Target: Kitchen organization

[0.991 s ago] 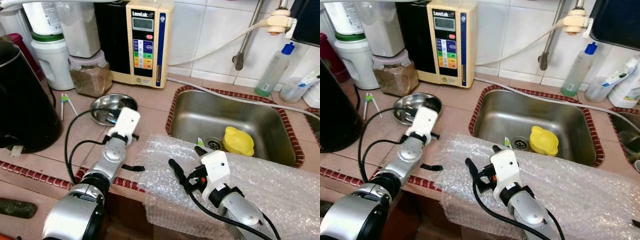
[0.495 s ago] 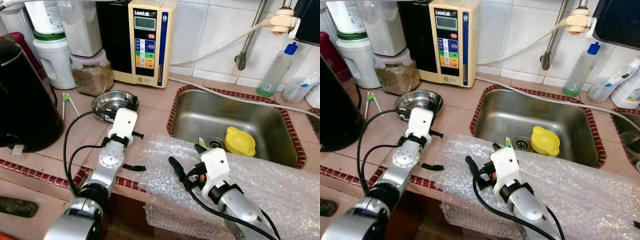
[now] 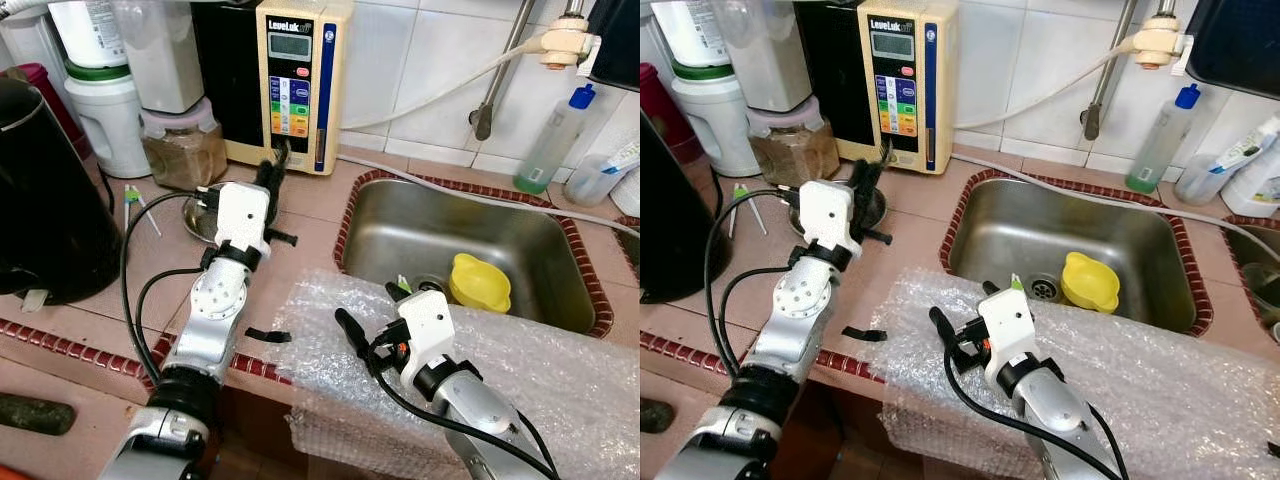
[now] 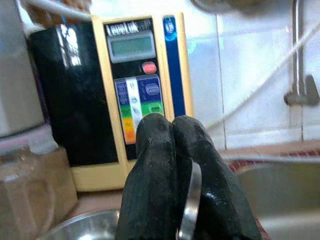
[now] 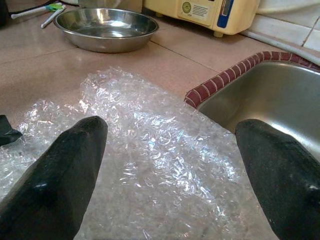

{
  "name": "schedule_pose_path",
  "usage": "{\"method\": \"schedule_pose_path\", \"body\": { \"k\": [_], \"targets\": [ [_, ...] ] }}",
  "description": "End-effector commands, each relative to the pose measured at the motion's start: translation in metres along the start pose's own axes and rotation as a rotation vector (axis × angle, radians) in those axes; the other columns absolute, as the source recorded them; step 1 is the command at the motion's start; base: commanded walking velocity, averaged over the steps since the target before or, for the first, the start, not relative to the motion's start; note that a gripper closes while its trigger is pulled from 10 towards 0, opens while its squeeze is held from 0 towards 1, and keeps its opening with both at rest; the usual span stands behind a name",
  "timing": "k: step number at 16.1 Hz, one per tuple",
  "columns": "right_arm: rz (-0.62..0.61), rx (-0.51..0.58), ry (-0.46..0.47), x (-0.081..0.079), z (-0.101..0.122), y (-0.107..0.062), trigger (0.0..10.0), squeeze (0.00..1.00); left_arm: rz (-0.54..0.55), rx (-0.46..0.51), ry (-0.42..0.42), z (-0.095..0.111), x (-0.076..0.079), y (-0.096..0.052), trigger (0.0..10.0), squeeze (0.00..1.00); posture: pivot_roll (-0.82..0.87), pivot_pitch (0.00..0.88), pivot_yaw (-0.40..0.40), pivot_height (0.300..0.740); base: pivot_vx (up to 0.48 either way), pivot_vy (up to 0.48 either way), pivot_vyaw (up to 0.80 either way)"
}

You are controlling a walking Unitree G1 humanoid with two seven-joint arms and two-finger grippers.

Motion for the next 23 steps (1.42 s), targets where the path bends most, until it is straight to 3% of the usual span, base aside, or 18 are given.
{"method": "schedule_pose_path", "body": {
  "k": [1, 2, 4, 6, 9, 15, 17, 19, 20, 21, 22, 23],
  "targets": [
    [-0.007, 0.009, -0.013, 0.004, 0.001, 0.001, 10.0, 0.00, -0.032, 0.006, 0.002, 0.004, 0.005, 0.002, 0.0, 0.00, 0.05, 0.000, -0.022, 0.740, 0.000, 0.000, 0.00],
    [-0.030, 0.025, -0.017, 0.008, 0.004, 0.001, 10.0, 0.00, -0.133, -0.016, -0.006, 0.005, 0.018, -0.002, 0.0, 0.00, 0.05, 0.000, -0.022, 0.740, 0.000, 0.000, 0.00],
    [-0.056, 0.042, -0.029, 0.015, 0.008, 0.001, 10.0, 0.00, -0.196, -0.037, -0.029, 0.003, 0.027, -0.005, 0.0, 0.00, 0.05, 0.000, -0.021, 0.740, 0.000, 0.000, 0.00],
    [-0.074, 0.033, -0.044, 0.020, 0.007, 0.000, 10.0, 0.00, -0.158, -0.061, -0.004, -0.002, 0.022, -0.005, 0.0, 0.00, 0.05, 0.000, -0.020, 0.740, 0.000, 0.000, 0.00],
    [-0.079, 0.025, -0.041, 0.019, 0.005, -0.001, 10.0, 0.00, 0.048, -0.065, 0.120, -0.007, -0.007, 0.001, 0.0, 0.00, 0.04, 0.000, -0.013, 0.740, 0.000, 0.000, 0.00],
    [-0.089, 0.019, -0.034, 0.016, 0.002, -0.005, 10.0, 0.00, 0.136, -0.224, 0.228, -0.041, -0.025, -0.008, 0.0, 0.00, 0.02, 0.000, 0.000, 0.740, 0.000, 0.000, 0.00],
    [-0.088, 0.017, -0.035, 0.016, 0.002, -0.005, 10.0, 0.00, 0.119, -0.286, 0.225, -0.053, -0.020, -0.009, 6.7, 0.00, 0.02, 0.000, -0.002, 0.740, 0.000, 0.000, 0.00],
    [-0.089, 0.018, -0.037, 0.016, 0.002, -0.004, 10.0, 0.00, 0.106, -0.297, 0.270, -0.058, -0.016, -0.010, 5.9, 0.00, 0.02, 0.000, -0.002, 0.740, 0.000, 0.000, 0.00],
    [-0.089, 0.018, -0.038, 0.016, 0.002, -0.005, 10.0, 0.00, 0.105, -0.307, 0.271, -0.061, -0.015, -0.011, 6.1, 0.00, 0.01, 0.000, -0.002, 0.740, 0.000, 0.000, 0.00],
    [-0.091, 0.017, -0.038, 0.017, 0.002, -0.006, 10.0, 0.00, 0.107, -0.314, 0.279, -0.064, -0.015, -0.012, 8.9, 1.00, 0.01, 0.000, -0.003, 0.740, 0.000, 0.000, 0.00],
    [-0.091, 0.015, -0.037, 0.016, 0.002, -0.006, 10.0, 0.00, 0.107, -0.320, 0.272, -0.066, -0.016, -0.012, 10.0, 1.00, 0.01, 0.000, -0.003, 0.740, 0.000, 0.000, 0.00],
    [-0.090, 0.015, -0.037, 0.016, 0.002, -0.006, 10.0, 0.00, 0.108, -0.323, 0.270, -0.067, -0.016, -0.013, 10.0, 1.00, 0.01, 0.000, -0.002, 0.740, 0.000, 0.000, 0.00]
  ]
}}
Point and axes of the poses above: a point about 5 cm out from each wrist's last joint towards the gripper, its own y axis pointing out of the wrist towards the gripper, its own z axis along the axis of the wrist's last joint, x = y × z, the point moved 3 cm from there along y, pointing out of the wrist towards the gripper, and after that the axes turned 9 degrees about -y, right-handed, at the moved point
